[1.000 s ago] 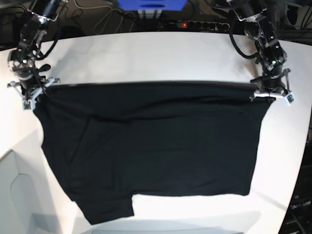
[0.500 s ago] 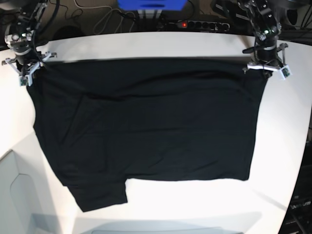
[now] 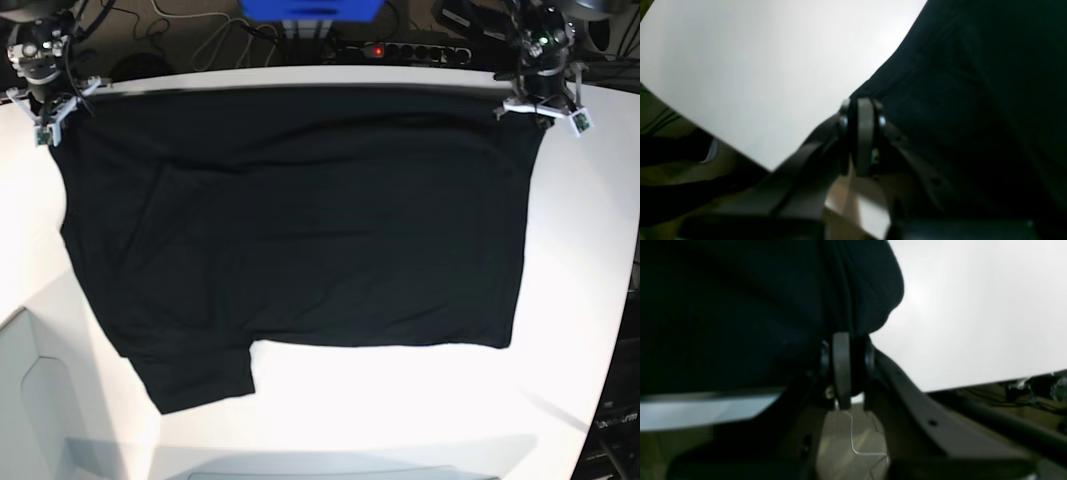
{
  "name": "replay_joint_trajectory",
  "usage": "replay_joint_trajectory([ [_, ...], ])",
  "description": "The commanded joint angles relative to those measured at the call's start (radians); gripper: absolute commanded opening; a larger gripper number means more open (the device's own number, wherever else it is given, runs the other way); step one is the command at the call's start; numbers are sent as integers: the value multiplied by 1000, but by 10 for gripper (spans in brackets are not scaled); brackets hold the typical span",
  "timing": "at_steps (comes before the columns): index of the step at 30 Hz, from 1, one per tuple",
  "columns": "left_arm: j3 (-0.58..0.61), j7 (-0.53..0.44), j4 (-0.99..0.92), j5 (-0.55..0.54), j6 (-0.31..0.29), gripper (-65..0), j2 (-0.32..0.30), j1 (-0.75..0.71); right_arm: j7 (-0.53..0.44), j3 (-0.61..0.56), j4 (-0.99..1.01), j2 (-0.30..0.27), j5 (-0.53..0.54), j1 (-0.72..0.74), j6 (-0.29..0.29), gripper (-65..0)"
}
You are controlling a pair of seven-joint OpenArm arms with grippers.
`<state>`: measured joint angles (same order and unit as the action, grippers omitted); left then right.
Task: Fold the T-shirt properly
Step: 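Pull the held shoulder edge back with both grippers, dragging the shirt, then open both grippers and release the shoulder edge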
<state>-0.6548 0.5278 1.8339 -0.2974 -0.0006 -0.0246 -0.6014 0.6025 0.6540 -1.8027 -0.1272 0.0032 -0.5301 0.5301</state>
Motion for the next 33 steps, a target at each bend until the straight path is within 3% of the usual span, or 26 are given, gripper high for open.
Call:
replay_joint_trajectory([
  [1, -6, -10, 20, 4, 4, -650, -8, -15, -17, 10, -18, -16, -2, -3, -5, -650],
  [5, -7, 85, 22, 4, 6, -650, -11, -16, -17, 20, -18, -13, -2, -29, -5, -650],
  [11, -7, 113, 23, 5, 4, -649, -10, -15, -17, 22, -18, -13, -2, -37, -5, -650],
  [15, -7, 113, 23, 5, 4, -641, -10, -19, -16, 22, -19, -13, -2, -37, -5, -557],
  [17, -7, 113, 25, 5, 4, -607, -13, -33, -16, 22, -19, -13, -2, -37, -5, -485],
  [20, -13, 113, 51, 5, 9, -490, -10, -35, -16, 23, -44, -13, -2, -37, -5, -376],
  [23, -69, 113, 96, 4, 4, -347, 19, -35, -16, 23, -96, -12, 1, -37, -5, -309],
  [26, -118, 113, 143, 4, 3, -255, 36, -28, -16, 23, -142, -1, 1, -26, -5, -290],
  [33, -132, 114, 160, 5, 3, -235, 2, 91, -8, -10, -161, -1, -1, 173, -5, -288],
])
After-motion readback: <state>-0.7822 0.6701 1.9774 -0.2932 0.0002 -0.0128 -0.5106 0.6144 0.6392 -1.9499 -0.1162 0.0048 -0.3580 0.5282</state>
